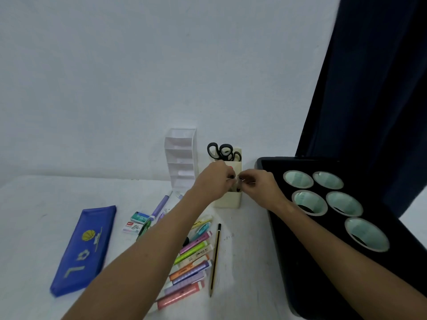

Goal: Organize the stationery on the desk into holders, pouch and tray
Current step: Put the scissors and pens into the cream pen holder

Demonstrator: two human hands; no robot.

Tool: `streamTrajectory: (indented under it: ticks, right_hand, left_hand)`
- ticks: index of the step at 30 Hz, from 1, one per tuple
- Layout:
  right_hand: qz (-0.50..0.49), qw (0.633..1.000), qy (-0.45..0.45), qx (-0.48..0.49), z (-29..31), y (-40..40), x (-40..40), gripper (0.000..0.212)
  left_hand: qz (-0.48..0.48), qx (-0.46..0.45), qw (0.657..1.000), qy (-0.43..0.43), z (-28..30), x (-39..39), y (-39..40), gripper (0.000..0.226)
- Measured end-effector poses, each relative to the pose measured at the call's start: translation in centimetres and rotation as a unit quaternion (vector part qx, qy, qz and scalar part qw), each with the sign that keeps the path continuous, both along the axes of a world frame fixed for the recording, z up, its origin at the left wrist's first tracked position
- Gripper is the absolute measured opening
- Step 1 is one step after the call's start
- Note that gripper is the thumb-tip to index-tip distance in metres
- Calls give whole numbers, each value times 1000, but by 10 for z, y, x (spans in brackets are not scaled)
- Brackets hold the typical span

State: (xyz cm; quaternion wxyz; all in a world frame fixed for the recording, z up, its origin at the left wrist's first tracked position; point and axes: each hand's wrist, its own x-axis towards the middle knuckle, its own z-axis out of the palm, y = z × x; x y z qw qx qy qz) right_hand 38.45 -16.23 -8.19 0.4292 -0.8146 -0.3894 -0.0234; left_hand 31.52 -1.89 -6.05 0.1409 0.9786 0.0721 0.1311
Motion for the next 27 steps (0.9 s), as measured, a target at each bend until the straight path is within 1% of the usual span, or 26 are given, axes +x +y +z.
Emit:
streamTrajectory:
  ticks: [6, 10, 14, 16, 19, 20, 22, 25, 27]
  right_hand:
    - [14, 999, 27, -37, -7, 2, 3, 19]
    - [13, 997, 23, -70, -9, 3, 1, 17]
    - [20, 995, 18, -97, -8, 2, 0, 19]
    - [27, 994, 16, -108, -6, 2, -1, 23]
    - [22, 993, 15, -118, -1, 1, -5, 39]
    - [18, 993, 7, -116, 3, 2, -8, 41]
    - [18, 995, -13, -93, 14, 3, -12, 37]
    - [14, 998, -41, -44, 33, 14, -25, 38]
    - [22, 997, -71, -30, 42, 29, -35, 34]
  left_hand:
    - [5, -1, 1000, 1, -11, 3, 2, 28]
    - [10, 2, 1000, 23, -16, 1, 0, 26]
    - [12, -1, 1000, 18, -17, -2, -2, 25]
    - [10, 3, 1000, 24, -17, -3, -3, 25]
    - [6, 9, 999, 37, -14, -8, -2, 28]
    - [5, 10, 999, 36, -11, -11, 0, 31]
    - [6, -1, 1000, 28, -4, -18, 4, 38]
    - [12, -8, 1000, 0, 10, -31, 20, 37]
    - [35, -12, 999, -12, 18, -40, 39, 37]
